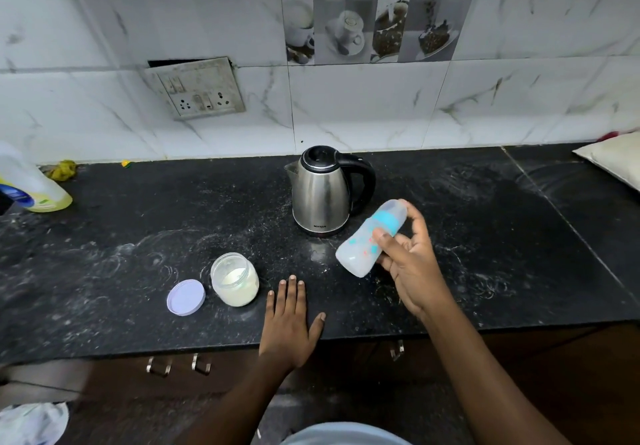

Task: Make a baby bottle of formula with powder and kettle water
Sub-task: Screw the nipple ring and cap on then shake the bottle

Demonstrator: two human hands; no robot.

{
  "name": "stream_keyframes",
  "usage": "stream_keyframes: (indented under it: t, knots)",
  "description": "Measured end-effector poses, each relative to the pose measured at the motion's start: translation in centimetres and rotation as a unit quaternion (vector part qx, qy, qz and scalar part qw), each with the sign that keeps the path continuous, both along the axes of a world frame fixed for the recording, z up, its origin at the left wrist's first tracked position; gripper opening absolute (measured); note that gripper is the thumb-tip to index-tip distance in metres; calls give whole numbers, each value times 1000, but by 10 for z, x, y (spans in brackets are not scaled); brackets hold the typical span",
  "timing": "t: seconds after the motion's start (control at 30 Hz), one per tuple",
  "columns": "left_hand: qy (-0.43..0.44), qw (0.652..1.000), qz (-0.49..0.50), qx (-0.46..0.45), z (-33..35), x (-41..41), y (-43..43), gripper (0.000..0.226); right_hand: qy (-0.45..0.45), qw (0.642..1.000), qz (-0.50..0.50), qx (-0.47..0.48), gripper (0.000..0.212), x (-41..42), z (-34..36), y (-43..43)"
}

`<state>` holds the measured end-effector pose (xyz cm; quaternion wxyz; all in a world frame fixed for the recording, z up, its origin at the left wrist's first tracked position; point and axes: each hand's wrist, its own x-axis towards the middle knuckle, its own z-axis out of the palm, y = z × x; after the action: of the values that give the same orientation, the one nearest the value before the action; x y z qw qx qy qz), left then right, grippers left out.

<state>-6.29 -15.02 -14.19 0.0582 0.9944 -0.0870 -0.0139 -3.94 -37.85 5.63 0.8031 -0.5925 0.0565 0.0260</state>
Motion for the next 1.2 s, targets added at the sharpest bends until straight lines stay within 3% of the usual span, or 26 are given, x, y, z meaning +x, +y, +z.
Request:
stream_keyframes:
  t: [0.1,0.23,0.33,0.47,0.57,0.67,0.8,0.9,1.0,1.13,1.2]
  knots:
    - [-2,1000,0,-2,0,-1,0,85,-3,996,77,-41,78,-2,4,1]
    - [-3,1000,0,0,1,0,-1,84,2,1000,-11,4,75,1,0,-4]
    - [-2,1000,2,-1,0,-1,0,85,-3,998,62,-32,80,-1,3,-3]
    - [-2,1000,3,2,-1,1,0,84,4,1000,-15,24,76,1,1,-7]
    - [3,1000,1,3,0,0,0,84,4,996,83,-27,78,-1,3,-4]
    - [5,1000,3,4,0,0,0,84,6,1000,-3,12,76,3,-1,-7]
    - [12,1000,5,1,3,-1,0,84,-7,997,69,-28,78,0,1,-1]
    - [16,1000,4,0,5,0,-1,84,-7,1000,-13,13,74,5,-4,-3]
    - [26,1000,4,-3,4,-1,0,85,-13,998,55,-26,75,5,-5,1]
    - [24,1000,2,-8,4,1,0,85,-8,1000,-10,21,70,6,-9,0]
    - [28,1000,-1,-13,5,0,0,86,-1,999,44,-5,71,4,-9,2]
